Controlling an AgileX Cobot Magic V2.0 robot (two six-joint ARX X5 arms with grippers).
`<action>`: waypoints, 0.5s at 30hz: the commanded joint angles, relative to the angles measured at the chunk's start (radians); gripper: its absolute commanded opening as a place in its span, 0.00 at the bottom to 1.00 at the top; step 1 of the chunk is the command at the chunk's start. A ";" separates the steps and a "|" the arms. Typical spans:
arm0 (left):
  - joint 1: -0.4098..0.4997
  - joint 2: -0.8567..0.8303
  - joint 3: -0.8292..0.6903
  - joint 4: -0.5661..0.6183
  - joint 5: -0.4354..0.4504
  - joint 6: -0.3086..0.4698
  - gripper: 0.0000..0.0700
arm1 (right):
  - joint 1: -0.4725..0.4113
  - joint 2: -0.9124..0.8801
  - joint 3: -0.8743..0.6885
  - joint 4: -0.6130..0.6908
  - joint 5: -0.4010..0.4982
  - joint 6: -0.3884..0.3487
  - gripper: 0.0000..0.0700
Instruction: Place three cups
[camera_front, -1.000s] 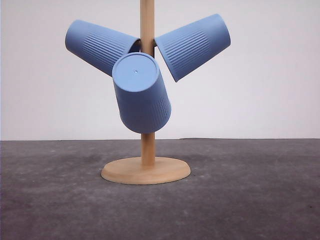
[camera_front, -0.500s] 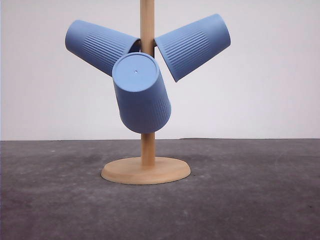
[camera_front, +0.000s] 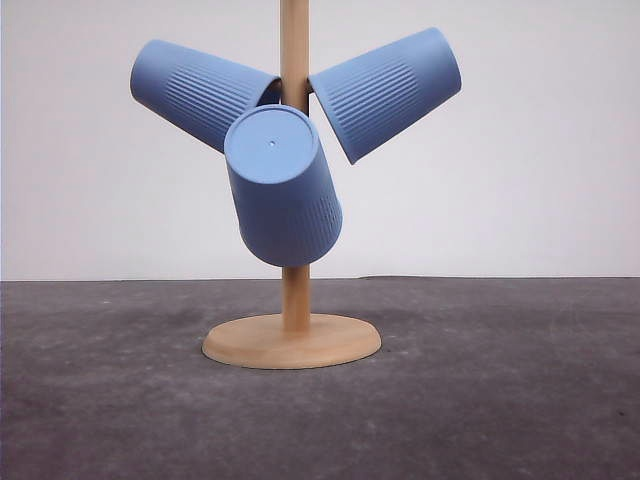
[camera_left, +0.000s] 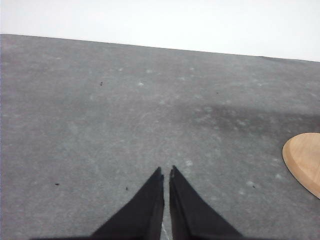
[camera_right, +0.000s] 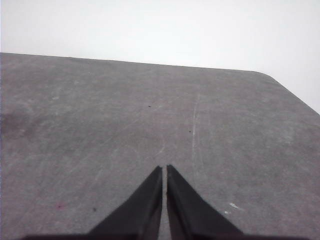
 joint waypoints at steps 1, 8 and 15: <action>0.001 -0.001 -0.013 -0.004 -0.002 -0.001 0.00 | 0.001 0.001 -0.003 0.011 0.003 0.011 0.02; 0.001 -0.001 -0.013 -0.004 -0.002 -0.001 0.00 | 0.001 0.001 -0.003 0.011 0.003 0.011 0.02; 0.001 -0.001 -0.013 -0.004 -0.002 -0.001 0.00 | 0.001 0.001 -0.003 0.011 0.003 0.011 0.02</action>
